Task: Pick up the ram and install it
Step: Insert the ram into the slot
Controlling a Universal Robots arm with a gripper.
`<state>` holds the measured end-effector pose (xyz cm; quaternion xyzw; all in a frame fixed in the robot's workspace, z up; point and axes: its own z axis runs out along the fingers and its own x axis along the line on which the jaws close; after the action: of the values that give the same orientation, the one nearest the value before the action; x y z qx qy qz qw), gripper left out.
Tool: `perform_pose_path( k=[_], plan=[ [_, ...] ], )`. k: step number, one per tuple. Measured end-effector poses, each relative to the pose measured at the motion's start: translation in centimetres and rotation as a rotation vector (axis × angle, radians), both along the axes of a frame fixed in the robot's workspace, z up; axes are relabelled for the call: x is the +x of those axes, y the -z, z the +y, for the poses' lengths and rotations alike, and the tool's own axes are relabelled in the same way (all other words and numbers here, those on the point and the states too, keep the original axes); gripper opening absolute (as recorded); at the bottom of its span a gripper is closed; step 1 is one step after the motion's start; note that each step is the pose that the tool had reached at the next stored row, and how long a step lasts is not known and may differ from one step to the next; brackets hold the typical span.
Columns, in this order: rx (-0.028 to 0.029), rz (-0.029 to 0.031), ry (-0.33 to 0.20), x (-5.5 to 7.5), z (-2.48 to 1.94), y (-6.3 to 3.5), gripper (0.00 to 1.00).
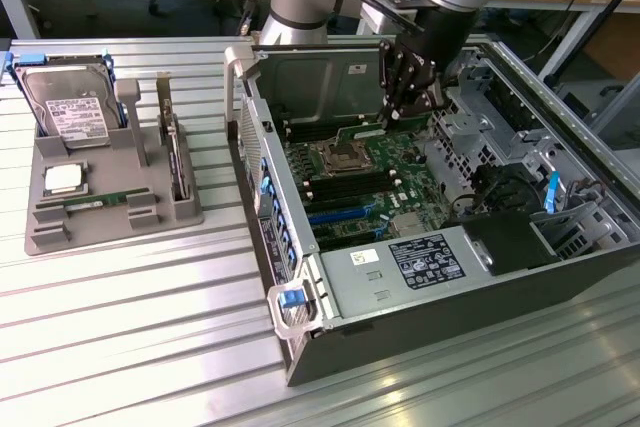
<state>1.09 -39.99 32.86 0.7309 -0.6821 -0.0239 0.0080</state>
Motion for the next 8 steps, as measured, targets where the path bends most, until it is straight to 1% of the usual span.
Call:
perform_pose_path(
  k=[8],
  plan=[
    [-0.0002, 0.0, 0.0, -0.01, -0.01, 0.51, 0.12]
  ],
)
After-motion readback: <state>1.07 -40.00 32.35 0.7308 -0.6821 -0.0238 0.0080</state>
